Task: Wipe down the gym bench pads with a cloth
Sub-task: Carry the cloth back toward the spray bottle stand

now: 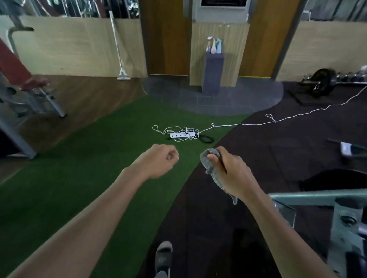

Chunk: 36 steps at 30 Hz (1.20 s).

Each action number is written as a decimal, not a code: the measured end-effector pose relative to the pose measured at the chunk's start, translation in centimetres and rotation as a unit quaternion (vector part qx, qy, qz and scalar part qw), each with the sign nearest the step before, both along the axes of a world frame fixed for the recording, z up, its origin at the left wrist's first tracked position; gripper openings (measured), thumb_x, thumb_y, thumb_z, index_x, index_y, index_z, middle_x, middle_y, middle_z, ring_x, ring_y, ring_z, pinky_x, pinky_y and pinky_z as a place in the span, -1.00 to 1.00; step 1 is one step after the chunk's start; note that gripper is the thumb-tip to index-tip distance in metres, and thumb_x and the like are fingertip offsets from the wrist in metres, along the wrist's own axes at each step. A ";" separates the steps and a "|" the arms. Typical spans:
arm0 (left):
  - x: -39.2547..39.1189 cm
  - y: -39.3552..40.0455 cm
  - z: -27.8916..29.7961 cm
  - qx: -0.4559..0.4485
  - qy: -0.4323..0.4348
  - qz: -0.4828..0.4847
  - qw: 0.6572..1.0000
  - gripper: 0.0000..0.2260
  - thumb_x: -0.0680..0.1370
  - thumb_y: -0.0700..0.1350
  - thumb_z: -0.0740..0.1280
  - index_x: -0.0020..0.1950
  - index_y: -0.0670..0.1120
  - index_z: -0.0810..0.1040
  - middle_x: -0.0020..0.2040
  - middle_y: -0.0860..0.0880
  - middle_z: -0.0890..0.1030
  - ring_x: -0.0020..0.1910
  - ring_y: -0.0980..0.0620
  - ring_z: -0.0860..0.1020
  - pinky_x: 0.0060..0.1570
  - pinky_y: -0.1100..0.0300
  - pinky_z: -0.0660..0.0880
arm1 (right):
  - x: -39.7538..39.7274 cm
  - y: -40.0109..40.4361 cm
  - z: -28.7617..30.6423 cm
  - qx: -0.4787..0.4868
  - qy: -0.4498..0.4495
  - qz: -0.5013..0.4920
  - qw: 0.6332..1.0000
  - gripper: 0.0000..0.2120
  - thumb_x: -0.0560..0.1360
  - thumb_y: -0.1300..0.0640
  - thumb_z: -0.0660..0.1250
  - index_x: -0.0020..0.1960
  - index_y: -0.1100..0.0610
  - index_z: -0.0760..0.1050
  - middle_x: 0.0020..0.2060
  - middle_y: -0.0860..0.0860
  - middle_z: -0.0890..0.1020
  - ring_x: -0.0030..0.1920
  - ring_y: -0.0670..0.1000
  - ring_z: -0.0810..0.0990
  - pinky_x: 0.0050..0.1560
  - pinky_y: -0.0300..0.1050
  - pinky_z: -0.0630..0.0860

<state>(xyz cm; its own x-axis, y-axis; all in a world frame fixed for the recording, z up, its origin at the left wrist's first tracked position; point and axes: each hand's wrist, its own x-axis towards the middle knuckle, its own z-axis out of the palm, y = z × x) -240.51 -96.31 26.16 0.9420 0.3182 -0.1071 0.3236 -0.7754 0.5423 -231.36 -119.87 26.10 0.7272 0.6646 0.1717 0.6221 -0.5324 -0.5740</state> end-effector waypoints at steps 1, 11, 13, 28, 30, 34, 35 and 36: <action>3.3 2.1 -0.3 0.004 -0.003 -0.008 1.000 -0.82 0.62 0.05 0.26 0.10 0.09 0.63 0.08 0.09 0.67 0.03 0.06 0.65 0.17 -0.04 0.60 | 3.2 1.4 -0.4 -0.001 -0.002 -0.001 1.000 -0.63 0.65 -0.30 -0.04 -0.01 -0.07 0.37 -0.20 -0.09 0.65 -0.25 -0.04 0.57 -0.21 0.01 0.51; 39.7 14.5 -0.5 -0.010 0.030 -0.119 0.992 -0.80 0.63 0.02 0.22 0.05 0.04 0.63 0.04 0.04 0.66 -0.02 0.01 0.64 0.11 -0.04 0.60 | 34.0 12.3 -0.8 -0.024 0.006 -0.116 0.993 -0.58 0.58 -0.36 -0.11 -0.12 -0.05 0.25 -0.25 -0.06 0.63 -0.32 -0.01 0.54 -0.34 -0.03 0.38; 47.2 15.6 -1.1 -0.010 0.039 -0.135 0.990 -0.80 0.63 0.02 0.22 0.07 0.05 0.64 0.06 0.04 0.67 0.01 0.00 0.64 0.12 -0.02 0.59 | 40.7 13.8 -1.3 -0.031 0.015 -0.142 0.989 -0.64 0.64 -0.28 -0.03 -0.15 -0.05 0.24 -0.32 -0.06 0.56 -0.34 -0.01 0.50 -0.33 -0.02 0.34; 99.2 29.0 -1.8 -0.046 0.027 -0.122 0.991 -0.78 0.65 0.03 0.26 0.19 0.03 0.63 0.13 0.04 0.67 0.06 0.07 0.62 0.19 -0.01 0.57 | 94.6 29.4 -0.1 -0.039 -0.018 -0.072 0.996 -0.61 0.62 -0.28 -0.04 -0.08 0.01 0.29 -0.34 -0.06 0.48 -0.32 0.09 0.51 -0.26 0.07 0.45; 105.8 31.7 -2.0 -0.053 0.030 -0.132 0.989 -0.81 0.65 0.03 0.29 0.17 0.02 0.63 0.12 0.03 0.67 0.07 0.09 0.61 0.19 0.03 0.56 | 101.8 32.5 -0.5 -0.041 -0.020 -0.066 0.997 -0.65 0.66 -0.24 0.00 -0.06 0.02 0.30 -0.35 -0.06 0.47 -0.34 0.06 0.48 -0.28 0.05 0.42; 120.1 37.8 -3.3 -0.053 0.027 -0.138 0.989 -0.81 0.65 -0.02 0.27 0.18 -0.02 0.62 0.13 -0.01 0.67 0.07 0.04 0.62 0.18 0.01 0.56 | 116.2 39.2 -1.4 -0.050 -0.029 -0.055 0.997 -0.70 0.69 -0.18 0.04 -0.02 0.04 0.32 -0.37 -0.08 0.44 -0.39 -0.07 0.41 -0.29 0.00 0.31; 123.5 39.3 -3.5 -0.052 0.030 -0.138 0.989 -0.81 0.66 -0.05 0.26 0.19 -0.03 0.62 0.15 -0.02 0.67 0.09 0.03 0.62 0.19 0.00 0.56 | 119.6 40.8 -1.5 -0.051 -0.028 -0.058 0.997 -0.70 0.69 -0.17 0.04 -0.02 0.04 0.31 -0.37 -0.08 0.44 -0.39 -0.07 0.41 -0.29 0.00 0.31; 126.9 40.7 -3.5 -0.052 0.034 -0.142 0.988 -0.81 0.66 -0.07 0.25 0.19 -0.04 0.62 0.16 -0.03 0.67 0.12 0.01 0.62 0.20 0.00 0.56 | 122.9 42.2 -1.5 -0.052 -0.023 -0.061 0.997 -0.71 0.70 -0.17 0.05 -0.02 0.04 0.31 -0.37 -0.09 0.44 -0.39 -0.07 0.41 -0.28 0.00 0.32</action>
<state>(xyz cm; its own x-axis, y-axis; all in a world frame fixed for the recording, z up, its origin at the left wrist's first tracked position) -113.64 -55.60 22.66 0.9810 0.0266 -0.1922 0.1403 -0.7812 0.6083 -108.50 -77.63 24.57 0.7969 0.5871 0.1422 0.5733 -0.6609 -0.4843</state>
